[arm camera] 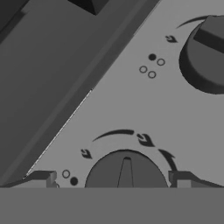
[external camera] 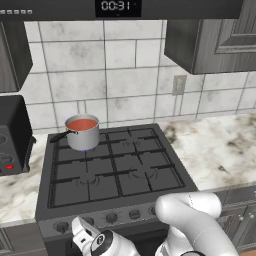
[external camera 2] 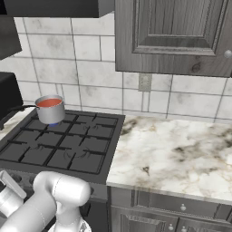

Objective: Wait until the marinara sauce is simmered to a deep red color and then turn off the stove.

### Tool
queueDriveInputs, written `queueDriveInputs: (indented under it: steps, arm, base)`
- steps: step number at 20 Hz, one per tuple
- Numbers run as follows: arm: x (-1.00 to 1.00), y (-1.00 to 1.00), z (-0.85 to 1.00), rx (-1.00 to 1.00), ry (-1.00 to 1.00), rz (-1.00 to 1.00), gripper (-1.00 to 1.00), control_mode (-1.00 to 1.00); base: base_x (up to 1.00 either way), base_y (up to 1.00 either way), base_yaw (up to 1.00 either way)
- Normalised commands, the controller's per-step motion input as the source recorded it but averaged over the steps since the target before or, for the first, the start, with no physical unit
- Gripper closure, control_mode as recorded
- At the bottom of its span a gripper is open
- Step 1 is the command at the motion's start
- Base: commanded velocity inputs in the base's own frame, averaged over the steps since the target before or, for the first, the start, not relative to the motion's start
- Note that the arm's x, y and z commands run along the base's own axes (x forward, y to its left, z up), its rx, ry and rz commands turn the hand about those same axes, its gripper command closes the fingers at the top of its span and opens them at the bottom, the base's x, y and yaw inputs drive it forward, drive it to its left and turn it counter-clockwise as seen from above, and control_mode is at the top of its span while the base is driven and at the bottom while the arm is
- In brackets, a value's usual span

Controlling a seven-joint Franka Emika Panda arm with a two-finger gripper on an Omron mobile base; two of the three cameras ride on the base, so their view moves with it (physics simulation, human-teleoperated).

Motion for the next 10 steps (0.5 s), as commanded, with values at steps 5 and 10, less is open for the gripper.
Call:
queueDriveInputs:
  steps: [5, 10]
  arm:
    - [0.00, 0.00, 0.00, 0.00, 0.00, 0.00, -1.00, -1.00]
    - [0.00, 0.00, 0.00, 0.00, 0.00, 0.00, -1.00, -1.00]
  base:
    - [0.00, 0.00, 0.00]
    - [0.00, 0.00, 0.00]
